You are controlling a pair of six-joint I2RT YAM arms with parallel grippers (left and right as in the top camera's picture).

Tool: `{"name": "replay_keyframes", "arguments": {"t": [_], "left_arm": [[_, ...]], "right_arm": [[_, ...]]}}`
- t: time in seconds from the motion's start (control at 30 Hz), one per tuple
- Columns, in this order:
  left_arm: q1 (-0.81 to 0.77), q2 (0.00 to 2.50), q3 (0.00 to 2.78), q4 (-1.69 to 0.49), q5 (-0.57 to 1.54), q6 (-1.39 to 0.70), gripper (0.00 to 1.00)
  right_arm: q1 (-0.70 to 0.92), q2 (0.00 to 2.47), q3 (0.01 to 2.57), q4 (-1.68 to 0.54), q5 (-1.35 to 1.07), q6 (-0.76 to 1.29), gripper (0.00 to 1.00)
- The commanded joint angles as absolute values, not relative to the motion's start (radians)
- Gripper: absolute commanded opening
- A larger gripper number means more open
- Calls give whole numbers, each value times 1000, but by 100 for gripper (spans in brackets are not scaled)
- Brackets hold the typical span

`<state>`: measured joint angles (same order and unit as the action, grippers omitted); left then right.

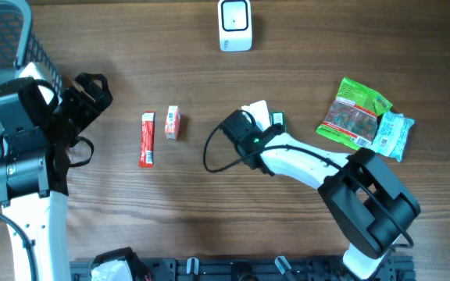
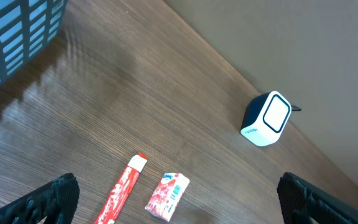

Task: Scan the item barcode
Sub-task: 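Raise the box up to the white scanner with the right gripper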

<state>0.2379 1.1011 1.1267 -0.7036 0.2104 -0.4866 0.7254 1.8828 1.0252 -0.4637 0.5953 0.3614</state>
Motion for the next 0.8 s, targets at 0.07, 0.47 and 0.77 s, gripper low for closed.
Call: {"name": "replay_keyframes", "arguments": {"t": [0.07, 0.47, 0.77], "left_arm": [[244, 1100, 1127, -701, 212, -475, 100], [244, 1100, 1127, -702, 212, -475, 100], [244, 1100, 1127, -702, 212, -475, 100]], "right_arm": [[638, 1755, 1074, -461, 233, 333, 61], [485, 1727, 967, -502, 58, 340, 80], [485, 1789, 869, -315, 134, 332, 70]]}}
